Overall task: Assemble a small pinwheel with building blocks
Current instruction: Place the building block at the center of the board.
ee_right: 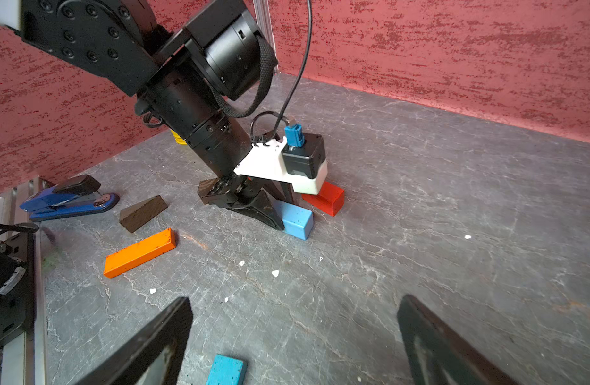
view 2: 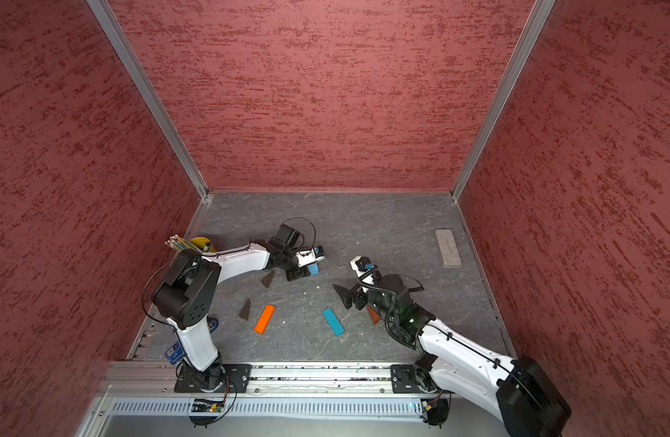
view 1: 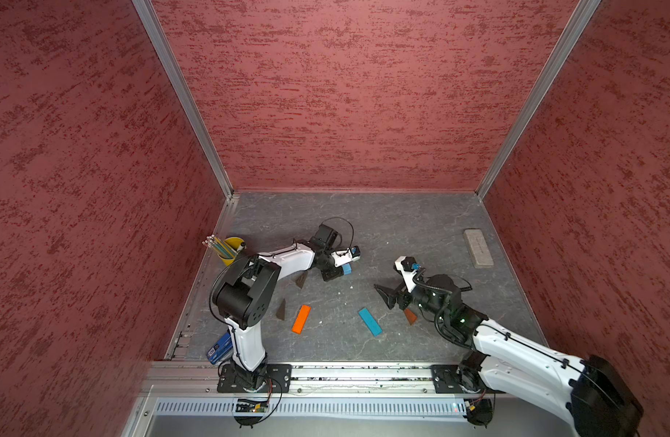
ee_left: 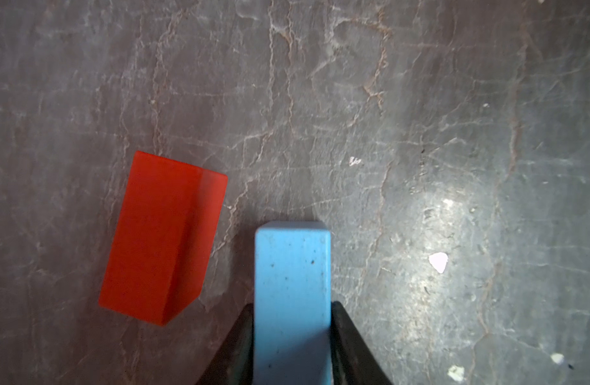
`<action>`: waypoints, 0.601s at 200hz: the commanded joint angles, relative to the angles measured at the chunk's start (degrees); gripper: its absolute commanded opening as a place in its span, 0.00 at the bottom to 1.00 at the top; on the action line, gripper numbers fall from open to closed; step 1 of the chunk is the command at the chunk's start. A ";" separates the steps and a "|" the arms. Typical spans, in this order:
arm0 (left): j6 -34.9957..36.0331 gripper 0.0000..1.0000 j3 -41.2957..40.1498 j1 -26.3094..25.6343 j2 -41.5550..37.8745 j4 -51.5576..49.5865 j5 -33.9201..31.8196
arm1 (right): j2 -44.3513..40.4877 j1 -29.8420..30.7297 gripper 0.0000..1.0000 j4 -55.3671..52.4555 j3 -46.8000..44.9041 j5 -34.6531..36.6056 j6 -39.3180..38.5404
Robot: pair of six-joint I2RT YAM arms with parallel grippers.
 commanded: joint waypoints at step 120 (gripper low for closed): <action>-16.66 0.45 -3.54 -7.08 -9.93 -0.33 -16.05 | -0.89 0.40 0.99 1.86 -1.38 0.17 0.11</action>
